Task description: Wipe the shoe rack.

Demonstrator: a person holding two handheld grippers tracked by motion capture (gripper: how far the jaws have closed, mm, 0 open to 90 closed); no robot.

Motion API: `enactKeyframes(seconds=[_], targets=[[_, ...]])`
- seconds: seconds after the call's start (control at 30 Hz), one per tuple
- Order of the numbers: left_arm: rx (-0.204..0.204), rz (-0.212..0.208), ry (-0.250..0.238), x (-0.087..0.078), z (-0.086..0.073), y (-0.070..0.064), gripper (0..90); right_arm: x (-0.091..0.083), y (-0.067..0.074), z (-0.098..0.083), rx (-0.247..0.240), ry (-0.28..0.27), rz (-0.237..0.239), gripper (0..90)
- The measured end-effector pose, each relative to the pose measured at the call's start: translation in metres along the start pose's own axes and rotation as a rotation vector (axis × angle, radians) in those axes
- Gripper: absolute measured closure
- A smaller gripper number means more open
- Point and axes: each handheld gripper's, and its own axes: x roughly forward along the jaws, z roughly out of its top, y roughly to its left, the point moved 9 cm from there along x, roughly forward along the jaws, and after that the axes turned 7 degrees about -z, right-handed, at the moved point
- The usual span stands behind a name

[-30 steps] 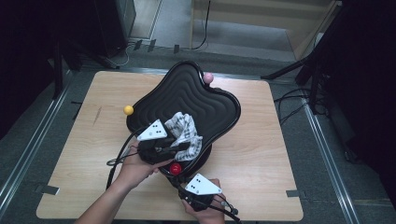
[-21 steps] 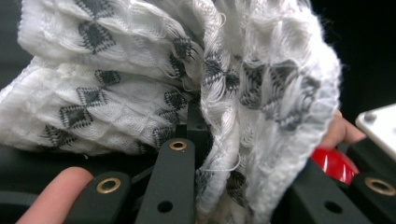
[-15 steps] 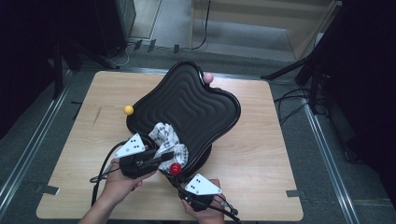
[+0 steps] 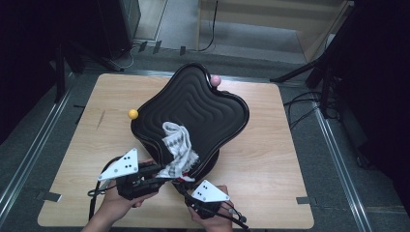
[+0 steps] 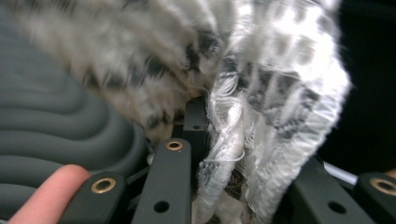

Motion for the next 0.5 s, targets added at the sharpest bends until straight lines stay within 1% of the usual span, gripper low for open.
enactKeyframes(seconds=[0.03,0.07,0.13,0.17,0.2,0.23,0.3,0.33,0.37,0.4,0.47,0.5], targets=[[0.019,0.025,0.038,0.003,-0.006,0.002,74.9,0.0,0.0,0.0,0.0,0.0,0.0,76.0],[0.027,0.038,0.041,0.003,-0.007,0.004,74.7,0.0,0.0,0.0,0.0,0.0,0.0,76.0],[-0.014,0.039,0.029,0.001,-0.008,0.008,74.9,0.0,0.0,0.0,0.0,0.001,0.0,76.0],[-0.021,0.064,0.053,-0.002,-0.011,0.013,75.1,0.0,0.0,0.0,-0.001,0.001,0.0,76.0],[-0.037,0.057,0.053,-0.004,-0.012,0.015,74.6,0.0,0.0,0.0,0.0,0.001,-0.001,76.0],[-0.056,0.067,0.068,-0.008,-0.015,0.019,75.4,0.0,0.0,0.0,0.001,0.001,-0.001,76.0],[-0.053,0.117,0.113,-0.011,-0.023,0.027,76.4,0.0,0.0,0.0,0.001,0.002,0.0,76.0],[-0.06,0.124,0.118,-0.012,-0.027,0.029,76.5,0.0,0.0,0.0,0.002,0.001,0.0,76.0],[-0.077,0.12,0.11,-0.012,-0.029,0.03,76.4,0.0,0.0,0.0,0.002,0.001,0.0,76.0],[-0.081,0.104,0.102,-0.012,-0.028,0.029,76.4,0.0,0.0,0.0,0.0,0.001,0.001,76.0],[-0.053,0.065,0.094,-0.011,-0.024,0.02,76.1,0.0,0.0,0.0,0.001,0.002,0.001,76.0],[-0.026,0.034,0.088,-0.01,-0.02,0.012,75.7,0.0,0.0,0.0,0.001,0.002,0.001,76.0]])
